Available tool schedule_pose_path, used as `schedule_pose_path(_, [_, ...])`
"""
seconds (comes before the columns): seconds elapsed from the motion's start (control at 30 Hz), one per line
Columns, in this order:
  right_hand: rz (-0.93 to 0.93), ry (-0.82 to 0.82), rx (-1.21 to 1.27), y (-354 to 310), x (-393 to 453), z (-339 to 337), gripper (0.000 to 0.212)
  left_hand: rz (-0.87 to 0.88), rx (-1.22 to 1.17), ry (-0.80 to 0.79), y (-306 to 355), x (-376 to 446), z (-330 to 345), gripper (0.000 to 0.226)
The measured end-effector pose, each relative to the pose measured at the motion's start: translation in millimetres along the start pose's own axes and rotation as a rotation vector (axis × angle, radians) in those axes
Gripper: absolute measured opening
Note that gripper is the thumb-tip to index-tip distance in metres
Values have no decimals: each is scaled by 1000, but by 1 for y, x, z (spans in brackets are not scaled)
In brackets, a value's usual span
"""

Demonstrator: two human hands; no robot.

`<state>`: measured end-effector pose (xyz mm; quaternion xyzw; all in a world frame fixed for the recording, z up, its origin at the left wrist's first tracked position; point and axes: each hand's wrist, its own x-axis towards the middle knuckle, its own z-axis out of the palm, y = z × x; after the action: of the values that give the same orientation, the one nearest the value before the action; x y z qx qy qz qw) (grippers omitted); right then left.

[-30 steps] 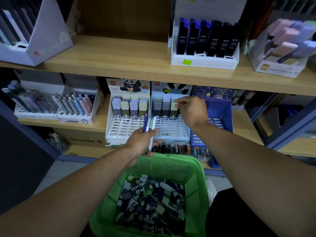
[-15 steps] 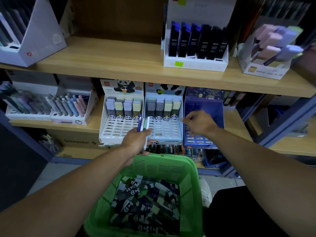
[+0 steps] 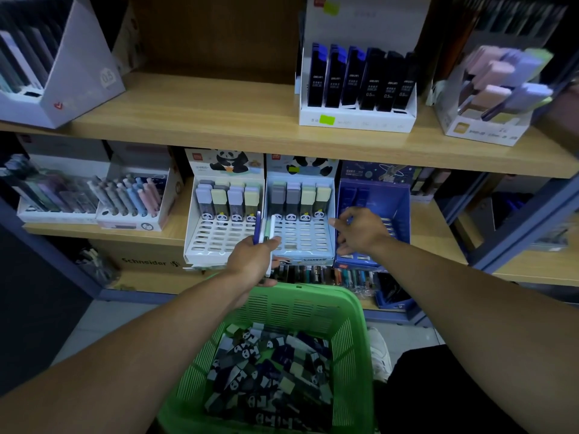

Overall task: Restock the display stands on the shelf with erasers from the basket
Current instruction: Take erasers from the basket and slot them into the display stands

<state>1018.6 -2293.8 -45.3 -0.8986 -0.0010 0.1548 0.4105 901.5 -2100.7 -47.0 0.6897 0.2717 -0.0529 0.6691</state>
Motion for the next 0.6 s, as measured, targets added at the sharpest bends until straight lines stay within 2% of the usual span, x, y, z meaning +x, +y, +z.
schedule_pose_path(0.13, [-199, 171, -87, -14, -5, -10, 24, -1, -62, -74, 5, -3, -3, 27])
schedule_pose_path(0.2, [-288, 61, -2, -26, -14, -5, 20, -16, -104, -167, 10, -7, -5, 31])
schedule_pose_path(0.27, [-293, -137, 133, -35, -24, 6, 31, -45, -170, -247, 15, -10, -6, 31])
schedule_pose_path(0.33, [-289, -261, 191, -42, -34, 14, 36, -60, -209, -286, 18, -13, -6, 30])
schedule_pose_path(0.43, [-285, -310, 233, -46, -38, 18, 25, -6, -131, -254, 17, -15, -4, 31])
schedule_pose_path(0.6, [-212, -335, 337, -42, -34, 21, 32, -12, -117, -283, 16, -16, -5, 33])
